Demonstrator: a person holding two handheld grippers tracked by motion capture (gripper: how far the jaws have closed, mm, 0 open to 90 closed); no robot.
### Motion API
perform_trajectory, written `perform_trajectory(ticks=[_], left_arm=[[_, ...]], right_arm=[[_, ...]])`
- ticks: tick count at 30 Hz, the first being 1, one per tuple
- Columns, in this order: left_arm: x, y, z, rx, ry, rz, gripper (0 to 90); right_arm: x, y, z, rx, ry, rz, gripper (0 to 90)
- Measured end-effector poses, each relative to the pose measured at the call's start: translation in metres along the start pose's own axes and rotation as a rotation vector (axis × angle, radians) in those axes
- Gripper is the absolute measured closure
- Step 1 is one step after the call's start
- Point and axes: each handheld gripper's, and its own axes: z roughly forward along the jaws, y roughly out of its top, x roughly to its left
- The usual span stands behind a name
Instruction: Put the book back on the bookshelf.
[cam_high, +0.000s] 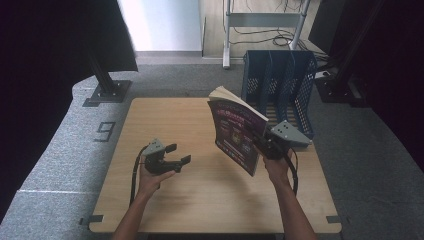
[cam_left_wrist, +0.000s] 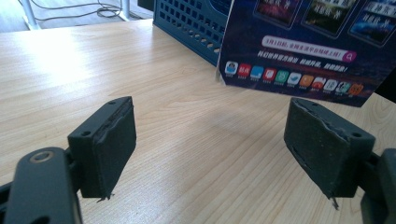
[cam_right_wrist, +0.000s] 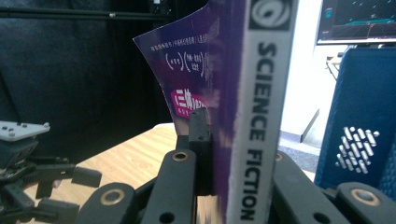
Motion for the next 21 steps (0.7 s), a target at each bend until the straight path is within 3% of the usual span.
perform_trajectory(ticks=[21], left_arm=[[0.001, 0.0, -0.002, -0.01, 0.005, -0.004, 17.8]], right_arm=[[-0.013, 0.02, -0.016, -0.056, -0.052, 0.006, 81.5]])
